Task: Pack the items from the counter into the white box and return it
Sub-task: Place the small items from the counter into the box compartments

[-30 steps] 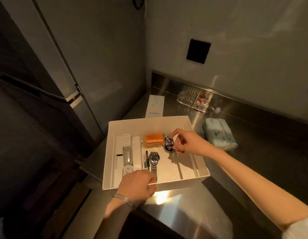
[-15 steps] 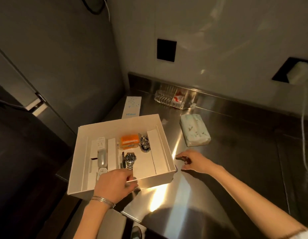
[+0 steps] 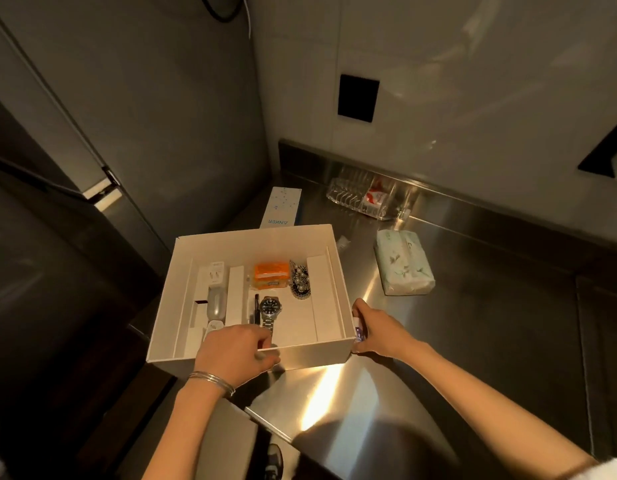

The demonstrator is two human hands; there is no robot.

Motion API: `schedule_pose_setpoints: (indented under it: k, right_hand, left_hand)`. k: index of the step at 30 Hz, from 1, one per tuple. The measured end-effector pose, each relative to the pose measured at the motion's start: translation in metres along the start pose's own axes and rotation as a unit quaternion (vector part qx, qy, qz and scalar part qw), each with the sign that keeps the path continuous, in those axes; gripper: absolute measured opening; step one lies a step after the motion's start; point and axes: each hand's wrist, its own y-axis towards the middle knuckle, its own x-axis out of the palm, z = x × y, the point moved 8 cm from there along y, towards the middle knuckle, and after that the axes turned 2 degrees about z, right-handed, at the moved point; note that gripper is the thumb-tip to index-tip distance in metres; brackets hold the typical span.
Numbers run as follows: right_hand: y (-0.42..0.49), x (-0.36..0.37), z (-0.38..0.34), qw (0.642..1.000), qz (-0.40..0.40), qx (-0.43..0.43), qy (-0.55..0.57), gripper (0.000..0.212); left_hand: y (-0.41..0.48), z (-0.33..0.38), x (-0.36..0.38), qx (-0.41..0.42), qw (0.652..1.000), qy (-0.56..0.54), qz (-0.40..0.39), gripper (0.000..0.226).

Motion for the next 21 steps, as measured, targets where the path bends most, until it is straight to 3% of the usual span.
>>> schedule_pose_setpoints:
  k: [3, 8, 12, 14, 16, 18, 21]
  right_hand:
    - [-0.005, -0.011, -0.004, 1.000, 0.008, -0.007, 0.000, 0.048]
    - [-0.015, -0.103, -0.026, 0.987, 0.157, 0.011, 0.040, 0.035]
    - [-0.026, -0.151, -0.114, 0.968, 0.217, -0.101, 0.078, 0.042]
    - [-0.015, -0.134, -0.157, 0.974, 0.151, -0.161, 0.045, 0.034]
    - [0.010, -0.085, -0.180, 0.983, 0.010, -0.181, -0.022, 0.028]
    - [0.038, -0.027, -0.175, 0.975, -0.132, -0.144, -0.101, 0.027]
    - [0.068, 0.029, -0.147, 0.958, -0.224, -0.073, -0.164, 0.029]
  left_hand:
    - [-0.001, 0.002, -0.002, 0.020, 1.000, -0.001, 0.000, 0.022]
    - [-0.006, -0.016, 0.001, 0.050, 0.998, -0.036, -0.034, 0.016]
    - [-0.008, -0.034, 0.002, 0.050, 0.997, -0.039, -0.046, 0.018]
    - [-0.007, -0.034, 0.003, 0.067, 0.996, -0.041, -0.047, 0.018]
    - [-0.006, -0.035, 0.004, 0.078, 0.994, -0.049, -0.058, 0.018]
    - [-0.004, -0.040, 0.005, 0.078, 0.991, -0.073, -0.078, 0.017]
    - [-0.002, -0.045, 0.005, 0.081, 0.988, -0.098, -0.090, 0.017]
